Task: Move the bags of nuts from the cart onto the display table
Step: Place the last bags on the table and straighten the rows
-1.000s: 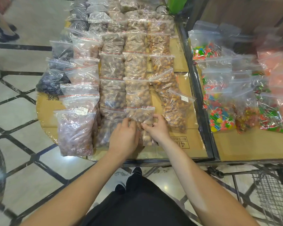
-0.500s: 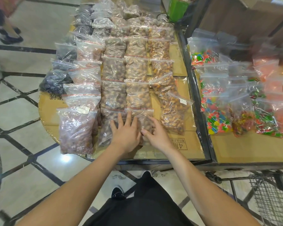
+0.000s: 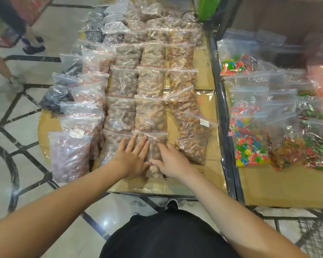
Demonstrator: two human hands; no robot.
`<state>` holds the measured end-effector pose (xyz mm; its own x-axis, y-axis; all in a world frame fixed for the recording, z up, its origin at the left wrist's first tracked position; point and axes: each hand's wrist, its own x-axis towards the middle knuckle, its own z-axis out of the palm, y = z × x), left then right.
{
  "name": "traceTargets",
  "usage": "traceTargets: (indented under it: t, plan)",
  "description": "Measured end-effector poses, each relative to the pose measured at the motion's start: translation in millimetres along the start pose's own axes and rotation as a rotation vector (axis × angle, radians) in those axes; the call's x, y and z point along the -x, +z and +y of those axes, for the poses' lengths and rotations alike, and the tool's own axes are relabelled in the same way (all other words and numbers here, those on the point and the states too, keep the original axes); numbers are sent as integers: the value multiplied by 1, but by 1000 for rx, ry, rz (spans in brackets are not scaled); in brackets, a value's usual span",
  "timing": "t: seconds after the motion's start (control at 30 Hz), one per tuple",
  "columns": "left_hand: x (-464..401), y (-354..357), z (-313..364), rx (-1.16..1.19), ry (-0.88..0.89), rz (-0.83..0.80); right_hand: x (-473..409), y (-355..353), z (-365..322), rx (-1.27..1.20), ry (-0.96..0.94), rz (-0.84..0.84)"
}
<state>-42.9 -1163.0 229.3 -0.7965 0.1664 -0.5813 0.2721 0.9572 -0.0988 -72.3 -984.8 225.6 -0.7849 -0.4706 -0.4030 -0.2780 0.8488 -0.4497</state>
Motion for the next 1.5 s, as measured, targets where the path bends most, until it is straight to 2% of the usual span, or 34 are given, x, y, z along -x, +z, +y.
traceTargets:
  t: [0.27,0.4,0.53,0.7,0.93,1.2,1.37,1.5]
  plan:
    - [5,14,-10,63,87,74,-5,-17,9,23,-86,-58]
    - [4,-1,-12,47,102,46,-8,-27,7,26,-92,-49]
    - [-12,-28,-15,141,138,310,-13,-46,11,-80,-70,140]
    - [-71,-71,-25,257,70,462,-43,-88,20,-74,-26,391]
    - [-151,-143,-47,536,62,488,-119,-153,49,-134,133,495]
    - [-237,-202,-54,764,14,473,-214,-209,84,-275,366,483]
    - [-277,-227,-56,894,-19,473,-255,-237,98,-331,360,518]
    - [-310,-256,-64,820,-126,419,-289,-262,109,-420,360,514]
